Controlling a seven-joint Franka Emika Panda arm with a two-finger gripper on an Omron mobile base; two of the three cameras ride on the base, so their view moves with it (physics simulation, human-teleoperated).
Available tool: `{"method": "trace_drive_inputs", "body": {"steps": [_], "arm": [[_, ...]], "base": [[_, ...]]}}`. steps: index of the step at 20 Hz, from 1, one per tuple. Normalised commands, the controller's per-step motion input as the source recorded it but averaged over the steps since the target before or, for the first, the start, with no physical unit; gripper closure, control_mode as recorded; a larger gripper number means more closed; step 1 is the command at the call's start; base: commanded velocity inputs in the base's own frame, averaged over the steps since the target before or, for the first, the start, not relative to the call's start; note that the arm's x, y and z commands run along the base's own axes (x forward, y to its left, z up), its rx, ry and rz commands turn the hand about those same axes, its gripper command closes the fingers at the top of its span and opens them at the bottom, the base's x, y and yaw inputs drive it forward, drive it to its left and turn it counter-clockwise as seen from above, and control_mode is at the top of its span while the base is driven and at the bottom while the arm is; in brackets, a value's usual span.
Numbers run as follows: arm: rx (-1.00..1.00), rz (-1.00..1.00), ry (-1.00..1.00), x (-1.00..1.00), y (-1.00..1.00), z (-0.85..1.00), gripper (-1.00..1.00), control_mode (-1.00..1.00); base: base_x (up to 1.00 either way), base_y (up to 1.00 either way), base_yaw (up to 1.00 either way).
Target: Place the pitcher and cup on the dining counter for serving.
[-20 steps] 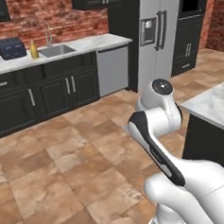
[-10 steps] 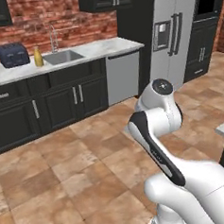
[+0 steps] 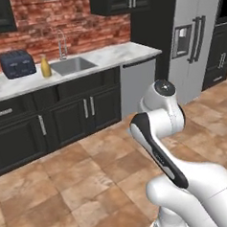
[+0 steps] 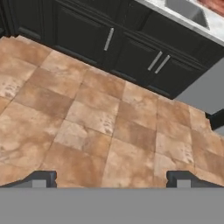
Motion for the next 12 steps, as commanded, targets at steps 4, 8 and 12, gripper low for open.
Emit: {"method": "trace_drive_inputs", "body": {"steps": [4, 8, 12], "arm": [[0.00, 0.00, 0.00, 0.00, 0.00, 0.00, -1.00, 1.00], [0.00, 0.00, 0.00, 0.00, 0.00, 0.00, -1.00, 1.00], [0.00, 0.00, 0.00, 0.00, 0.00, 0.00, -1.00, 1.00]], "base": [[1.00, 0.07, 0.03], [1.00, 0.13, 0.05], [1.00, 0.11, 0.08]]}}
